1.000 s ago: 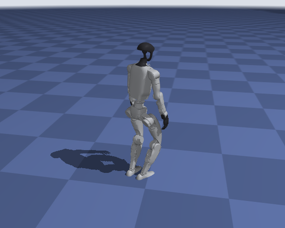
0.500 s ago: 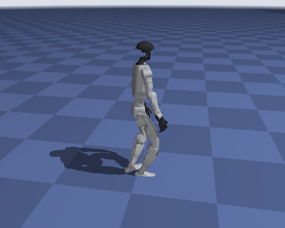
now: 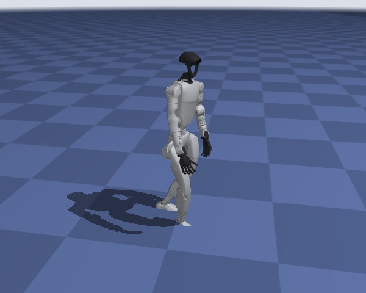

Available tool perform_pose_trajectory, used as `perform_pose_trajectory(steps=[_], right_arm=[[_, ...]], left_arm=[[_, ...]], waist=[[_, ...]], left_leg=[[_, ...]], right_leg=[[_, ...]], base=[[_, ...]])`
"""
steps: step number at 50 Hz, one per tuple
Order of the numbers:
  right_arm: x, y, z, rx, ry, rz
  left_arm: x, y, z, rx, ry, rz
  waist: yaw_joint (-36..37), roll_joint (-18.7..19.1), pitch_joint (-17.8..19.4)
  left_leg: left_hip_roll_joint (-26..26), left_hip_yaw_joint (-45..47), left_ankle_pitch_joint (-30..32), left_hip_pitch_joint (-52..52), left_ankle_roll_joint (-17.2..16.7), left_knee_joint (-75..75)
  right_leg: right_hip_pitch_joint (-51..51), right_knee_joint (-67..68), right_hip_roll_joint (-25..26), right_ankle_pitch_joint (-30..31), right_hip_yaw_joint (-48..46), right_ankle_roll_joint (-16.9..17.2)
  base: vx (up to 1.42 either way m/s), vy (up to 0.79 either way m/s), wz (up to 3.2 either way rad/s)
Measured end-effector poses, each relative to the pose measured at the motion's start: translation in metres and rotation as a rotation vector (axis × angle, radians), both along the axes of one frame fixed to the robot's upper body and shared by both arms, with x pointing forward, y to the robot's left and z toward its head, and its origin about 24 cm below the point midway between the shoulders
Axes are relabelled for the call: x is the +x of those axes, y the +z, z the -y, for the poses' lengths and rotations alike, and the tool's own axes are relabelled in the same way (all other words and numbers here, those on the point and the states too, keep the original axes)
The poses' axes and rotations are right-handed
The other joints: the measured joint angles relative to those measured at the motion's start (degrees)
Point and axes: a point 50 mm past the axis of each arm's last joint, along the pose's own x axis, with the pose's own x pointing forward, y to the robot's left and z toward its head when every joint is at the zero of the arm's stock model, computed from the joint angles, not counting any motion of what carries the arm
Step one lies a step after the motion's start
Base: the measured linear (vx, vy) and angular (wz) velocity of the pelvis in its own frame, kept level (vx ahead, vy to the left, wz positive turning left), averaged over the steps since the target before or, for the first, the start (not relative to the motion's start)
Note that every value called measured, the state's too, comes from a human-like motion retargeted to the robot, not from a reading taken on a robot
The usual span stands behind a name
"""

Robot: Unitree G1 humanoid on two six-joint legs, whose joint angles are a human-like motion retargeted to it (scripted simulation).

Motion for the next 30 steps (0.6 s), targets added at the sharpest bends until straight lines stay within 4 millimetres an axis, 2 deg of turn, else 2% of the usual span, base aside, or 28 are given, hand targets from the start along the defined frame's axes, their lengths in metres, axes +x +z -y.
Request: perform_pose_trajectory(steps=[3, 8, 13, 20, 30], right_arm=[[0.000, 0.000, 0.002, -0.015, 0.002, 0.010], [-0.004, -0.001, 0.004, -0.033, 0.008, 0.014], [-0.012, -0.004, 0.005, -0.037, 0.011, 0.005], [-0.017, -0.005, 0.005, -0.024, 0.008, 0.004], [-0.011, -0.003, 0.000, 0.017, 0.010, 0.027]], left_arm=[[0.003, 0.002, -0.004, 0.022, -0.023, 0.029], [0.011, 0.008, -0.014, 0.058, -0.064, 0.073], [0.012, 0.012, -0.023, 0.079, -0.087, 0.082], [0.005, 0.013, -0.030, 0.079, -0.103, 0.058], [-0.006, 0.011, -0.032, 0.050, -0.103, 0.017]], waist=[[-0.24, -0.78, -0.08], [0.57, -2.65, -1.15], [1.35, -3.91, -2.22], [2.03, -4.90, -3.15], [2.09, -5.61, -3.96]], left_leg=[[-3.08, 1.52, 1.14, 1.21, -0.36, -6.35], [-8.44, 6.26, 6.38, 3.14, -0.48, -19.81], [-11.88, 9.12, 10.92, 4.45, -0.44, -29.29], [-12.54, 11.50, 10.89, 3.58, -0.16, -29.64], [-13.12, 13.16, 10.89, 3.90, 0.11, -29.76]], right_leg=[[-2.75, 1.43, -2.83, -0.39, -4.45, -0.35], [-5.81, 1.58, -9.29, -4.66, -17.76, -5.28], [-6.48, 0.48, -11.61, -6.58, -26.23, -7.61], [-5.83, -0.27, -12.56, -7.05, -31.23, -8.87], [-5.59, 0.55, -12.70, -7.08, -31.99, -9.49]], base=[[-0.19, 0.12, -1.53], [-0.17, 0.06, -1.40], [-0.12, 0.01, -1.00], [-0.06, 0.01, -0.62], [-0.02, 0.01, -0.39]])
